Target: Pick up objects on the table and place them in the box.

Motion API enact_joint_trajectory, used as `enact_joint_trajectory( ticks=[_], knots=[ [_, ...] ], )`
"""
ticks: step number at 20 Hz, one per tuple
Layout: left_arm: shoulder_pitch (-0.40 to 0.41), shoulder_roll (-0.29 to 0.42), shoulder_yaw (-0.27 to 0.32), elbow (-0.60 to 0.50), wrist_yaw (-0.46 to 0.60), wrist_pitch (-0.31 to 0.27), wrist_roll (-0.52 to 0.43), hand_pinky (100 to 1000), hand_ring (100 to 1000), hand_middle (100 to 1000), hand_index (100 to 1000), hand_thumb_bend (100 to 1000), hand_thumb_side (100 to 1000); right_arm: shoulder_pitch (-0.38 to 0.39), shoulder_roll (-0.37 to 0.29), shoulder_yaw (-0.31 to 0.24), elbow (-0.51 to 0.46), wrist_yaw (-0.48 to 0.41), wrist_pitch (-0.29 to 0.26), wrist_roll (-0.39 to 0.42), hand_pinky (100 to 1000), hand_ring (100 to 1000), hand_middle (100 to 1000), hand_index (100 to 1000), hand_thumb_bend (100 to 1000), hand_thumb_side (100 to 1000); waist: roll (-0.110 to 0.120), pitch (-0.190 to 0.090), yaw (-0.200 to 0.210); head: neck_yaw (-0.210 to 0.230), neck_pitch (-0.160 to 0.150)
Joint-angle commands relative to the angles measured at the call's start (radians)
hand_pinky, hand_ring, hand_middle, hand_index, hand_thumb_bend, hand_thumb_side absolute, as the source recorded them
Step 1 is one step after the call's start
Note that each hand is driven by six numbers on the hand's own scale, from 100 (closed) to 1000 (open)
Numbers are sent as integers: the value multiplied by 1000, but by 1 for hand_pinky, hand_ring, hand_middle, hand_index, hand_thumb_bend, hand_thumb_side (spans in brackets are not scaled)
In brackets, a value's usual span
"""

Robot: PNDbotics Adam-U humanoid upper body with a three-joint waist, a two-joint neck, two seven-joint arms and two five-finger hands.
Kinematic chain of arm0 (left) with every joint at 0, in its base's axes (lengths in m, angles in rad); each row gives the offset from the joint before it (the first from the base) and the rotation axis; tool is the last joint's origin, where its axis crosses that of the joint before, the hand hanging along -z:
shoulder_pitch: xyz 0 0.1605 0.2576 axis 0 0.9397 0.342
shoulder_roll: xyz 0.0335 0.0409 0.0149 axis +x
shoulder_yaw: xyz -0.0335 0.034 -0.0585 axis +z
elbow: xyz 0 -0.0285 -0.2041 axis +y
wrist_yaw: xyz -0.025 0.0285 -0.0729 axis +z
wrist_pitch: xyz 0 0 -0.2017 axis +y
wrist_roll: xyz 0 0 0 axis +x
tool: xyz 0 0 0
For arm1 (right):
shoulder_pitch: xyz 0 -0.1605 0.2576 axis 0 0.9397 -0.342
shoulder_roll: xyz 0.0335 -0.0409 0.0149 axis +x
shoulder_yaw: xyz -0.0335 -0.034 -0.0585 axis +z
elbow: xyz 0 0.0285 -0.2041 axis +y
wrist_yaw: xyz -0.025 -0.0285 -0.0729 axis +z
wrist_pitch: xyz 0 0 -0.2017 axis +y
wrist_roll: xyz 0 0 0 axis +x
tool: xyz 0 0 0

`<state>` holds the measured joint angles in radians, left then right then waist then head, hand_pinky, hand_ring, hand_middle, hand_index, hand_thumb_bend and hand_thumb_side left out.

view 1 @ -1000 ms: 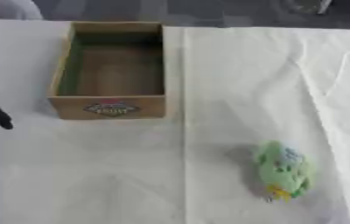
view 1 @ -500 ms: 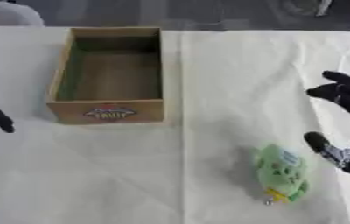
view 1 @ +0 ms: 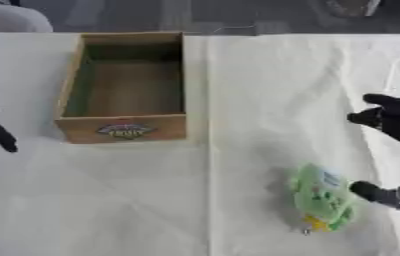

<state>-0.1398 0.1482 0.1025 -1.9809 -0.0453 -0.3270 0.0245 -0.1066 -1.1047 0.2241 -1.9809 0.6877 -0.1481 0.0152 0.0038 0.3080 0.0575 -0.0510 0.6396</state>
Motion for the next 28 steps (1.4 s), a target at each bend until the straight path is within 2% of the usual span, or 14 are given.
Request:
enact_joint_trajectory(
  ticks=[1, 3, 5, 12, 20, 28],
  knots=[
    [-3, 3, -3, -19, 2, 0, -5, 318, 396, 402, 621, 100, 1000, -12, -41, 12, -19, -28, 6, 41, 908, 1000, 803, 1000, 679, 675, -1, -16, 2, -4, -7],
    [-4, 3, -4, -19, 3, -1, -6, 318, 396, 402, 621, 100, 1000, -13, -42, 30, -19, -35, 20, 67, 911, 1000, 805, 1000, 685, 606, -1, -15, 4, -7, -8],
    [-3, 2, -5, -19, 3, 0, -7, 318, 396, 402, 621, 100, 1000, -15, -42, 46, -19, -44, 36, 92, 912, 1000, 804, 1000, 690, 586, 0, -15, 6, -9, -9],
    [-4, -1, -7, -19, 4, 1, -11, 317, 396, 402, 620, 100, 1000, -43, -29, 79, -19, -81, 109, 182, 909, 1000, 789, 1000, 725, 632, 0, -13, 12, -16, -9],
    [-3, -6, -10, -19, 3, 4, -16, 316, 396, 402, 621, 100, 1000, -86, 27, 96, -19, -123, 211, 284, 902, 1000, 739, 1000, 735, 702, 3, -11, 14, -21, -2],
    [-4, -9, -11, -19, 3, 5, -19, 316, 396, 402, 620, 100, 1000, -103, 84, 123, -19, -142, 292, 387, 905, 1000, 718, 1000, 737, 637, 3, -9, 15, -23, -3]
  ],
)
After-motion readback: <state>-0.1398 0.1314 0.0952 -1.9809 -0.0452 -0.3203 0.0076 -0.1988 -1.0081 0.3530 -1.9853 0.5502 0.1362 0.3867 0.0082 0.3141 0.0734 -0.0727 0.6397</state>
